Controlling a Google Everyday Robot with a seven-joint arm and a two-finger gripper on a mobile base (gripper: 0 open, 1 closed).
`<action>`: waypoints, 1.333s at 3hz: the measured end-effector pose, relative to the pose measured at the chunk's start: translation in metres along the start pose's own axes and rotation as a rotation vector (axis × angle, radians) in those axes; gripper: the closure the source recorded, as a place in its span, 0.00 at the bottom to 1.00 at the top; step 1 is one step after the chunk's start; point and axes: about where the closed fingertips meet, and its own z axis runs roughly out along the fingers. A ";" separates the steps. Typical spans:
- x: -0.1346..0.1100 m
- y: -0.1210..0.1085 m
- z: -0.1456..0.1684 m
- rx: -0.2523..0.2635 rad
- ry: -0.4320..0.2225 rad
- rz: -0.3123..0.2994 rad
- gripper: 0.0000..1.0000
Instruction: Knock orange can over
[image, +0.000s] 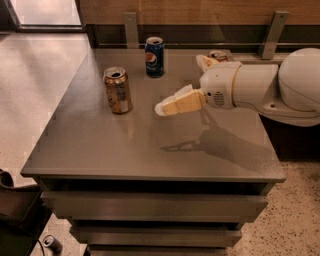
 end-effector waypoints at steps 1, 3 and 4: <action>0.005 0.005 0.019 -0.008 -0.040 0.020 0.00; 0.009 0.016 0.065 -0.060 -0.096 0.048 0.00; 0.004 0.013 0.081 -0.064 -0.117 0.047 0.00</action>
Offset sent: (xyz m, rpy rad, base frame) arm 0.0264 0.0576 -0.0382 0.1304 0.0072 0.0586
